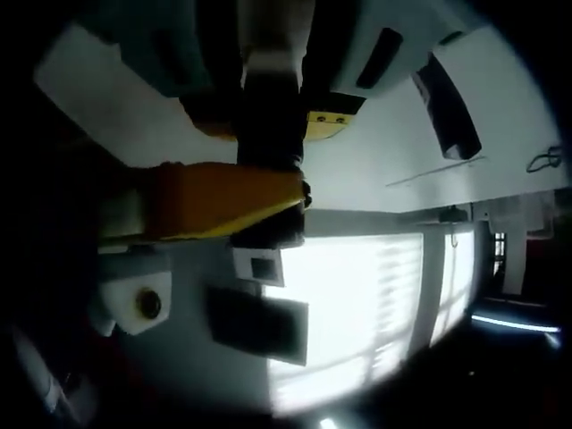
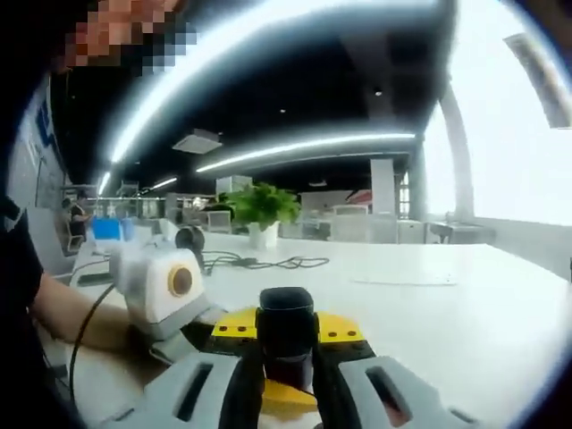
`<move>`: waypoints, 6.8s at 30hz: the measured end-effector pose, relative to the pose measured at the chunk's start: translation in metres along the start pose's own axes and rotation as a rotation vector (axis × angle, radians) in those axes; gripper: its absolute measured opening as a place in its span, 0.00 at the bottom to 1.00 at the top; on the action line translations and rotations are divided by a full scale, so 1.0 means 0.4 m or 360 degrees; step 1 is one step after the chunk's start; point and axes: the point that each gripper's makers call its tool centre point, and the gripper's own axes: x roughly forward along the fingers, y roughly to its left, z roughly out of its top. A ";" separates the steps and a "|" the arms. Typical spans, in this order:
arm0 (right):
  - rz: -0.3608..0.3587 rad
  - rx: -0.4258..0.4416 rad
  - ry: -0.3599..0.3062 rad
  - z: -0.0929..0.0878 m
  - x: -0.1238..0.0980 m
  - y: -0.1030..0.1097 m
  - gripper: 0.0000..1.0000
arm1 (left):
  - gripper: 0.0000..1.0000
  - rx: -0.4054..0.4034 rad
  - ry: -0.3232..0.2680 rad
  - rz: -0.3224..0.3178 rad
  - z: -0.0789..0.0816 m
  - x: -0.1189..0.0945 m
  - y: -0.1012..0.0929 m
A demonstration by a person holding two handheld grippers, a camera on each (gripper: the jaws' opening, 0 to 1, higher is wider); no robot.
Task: Pick up cosmetic bottle twist off cap place on table pick up cap screw tight cap place on table
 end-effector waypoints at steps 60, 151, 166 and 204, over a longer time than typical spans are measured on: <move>-0.0114 -0.0061 -0.0296 0.161 -0.074 -0.141 0.35 | 0.15 -0.0075 0.0000 0.0188 -0.002 0.000 0.050; 0.1643 -0.0072 0.0180 -0.004 0.005 0.032 0.14 | 0.15 -0.0121 -0.0013 -0.0013 -0.004 0.008 -0.001; 0.1459 -0.0117 0.0116 -0.004 -0.006 0.048 0.13 | 0.14 -0.0072 -0.0003 -0.0025 -0.002 0.006 -0.014; 0.0448 0.0010 0.0045 -0.003 -0.007 0.004 0.13 | 0.14 -0.0052 0.0017 -0.0007 -0.002 0.000 -0.019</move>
